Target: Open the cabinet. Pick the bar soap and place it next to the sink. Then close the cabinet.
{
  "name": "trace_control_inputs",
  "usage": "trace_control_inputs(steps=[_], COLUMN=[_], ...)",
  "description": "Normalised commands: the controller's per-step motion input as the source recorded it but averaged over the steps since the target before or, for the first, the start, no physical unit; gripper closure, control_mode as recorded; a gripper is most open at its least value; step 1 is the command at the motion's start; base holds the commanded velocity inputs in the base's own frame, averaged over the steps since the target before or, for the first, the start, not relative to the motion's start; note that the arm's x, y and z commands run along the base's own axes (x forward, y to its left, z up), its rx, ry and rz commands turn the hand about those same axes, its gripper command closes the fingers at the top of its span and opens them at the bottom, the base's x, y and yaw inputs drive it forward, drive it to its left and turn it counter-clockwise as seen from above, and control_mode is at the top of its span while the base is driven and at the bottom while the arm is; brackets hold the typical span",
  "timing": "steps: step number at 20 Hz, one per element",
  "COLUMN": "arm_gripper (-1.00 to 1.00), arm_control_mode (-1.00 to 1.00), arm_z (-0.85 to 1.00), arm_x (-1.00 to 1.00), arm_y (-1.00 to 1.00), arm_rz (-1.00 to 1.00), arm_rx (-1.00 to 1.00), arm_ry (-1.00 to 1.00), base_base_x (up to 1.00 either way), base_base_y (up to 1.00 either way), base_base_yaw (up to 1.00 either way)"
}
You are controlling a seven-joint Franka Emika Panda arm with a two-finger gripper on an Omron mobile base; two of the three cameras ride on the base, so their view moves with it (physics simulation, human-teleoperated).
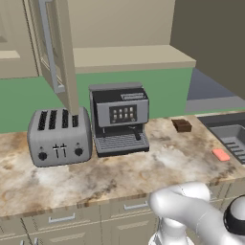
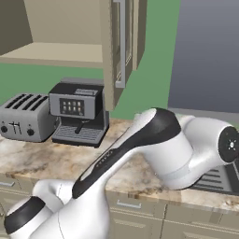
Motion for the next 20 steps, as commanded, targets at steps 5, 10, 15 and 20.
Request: trace_control_inputs(steps=[5, 10, 15, 20], arm_gripper=[-1.00, -1.00, -1.00, -1.00], arm_control_mode=[-1.00, -1.00, -1.00, -1.00], arm_z=[0.61, 0.33, 0.28, 0.13], arm_x=[-0.11, -0.04, -0.02, 0.00], arm_y=[0.00, 0.01, 0.02, 0.20], arm_rz=[0.25, 0.34, 0.39, 0.24], arm_rx=[0.13, 0.08, 0.03, 0.11], arm_ry=[-0.05, 0.00, 0.00, -0.07], base_base_x=[0.00, 0.00, 0.00, 0.00], base_base_y=[0.00, 0.00, 0.00, 0.00], base_base_yaw=[0.00, 0.00, 0.00, 0.00])
